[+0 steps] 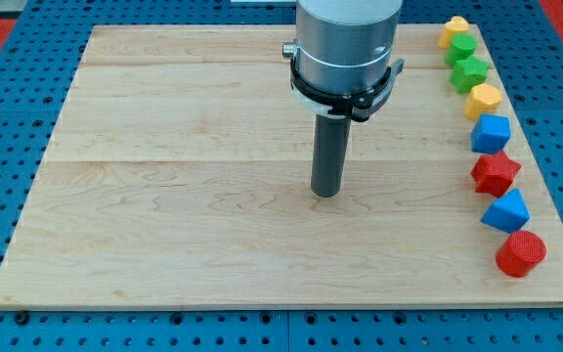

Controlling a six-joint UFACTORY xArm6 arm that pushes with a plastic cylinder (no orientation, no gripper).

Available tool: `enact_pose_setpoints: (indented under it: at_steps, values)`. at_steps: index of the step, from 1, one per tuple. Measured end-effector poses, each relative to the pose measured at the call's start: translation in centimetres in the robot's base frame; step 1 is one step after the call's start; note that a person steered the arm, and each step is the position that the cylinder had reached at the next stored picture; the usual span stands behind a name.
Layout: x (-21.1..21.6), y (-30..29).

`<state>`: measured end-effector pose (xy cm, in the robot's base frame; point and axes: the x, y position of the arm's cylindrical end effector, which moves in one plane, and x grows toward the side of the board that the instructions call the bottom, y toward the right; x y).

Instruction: Slide the red circle to the parallel left of the blue triangle

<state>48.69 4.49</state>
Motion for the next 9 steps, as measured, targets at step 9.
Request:
enact_pose_setpoints:
  at_steps: [9]
  values:
    - [13.2, 7.0]
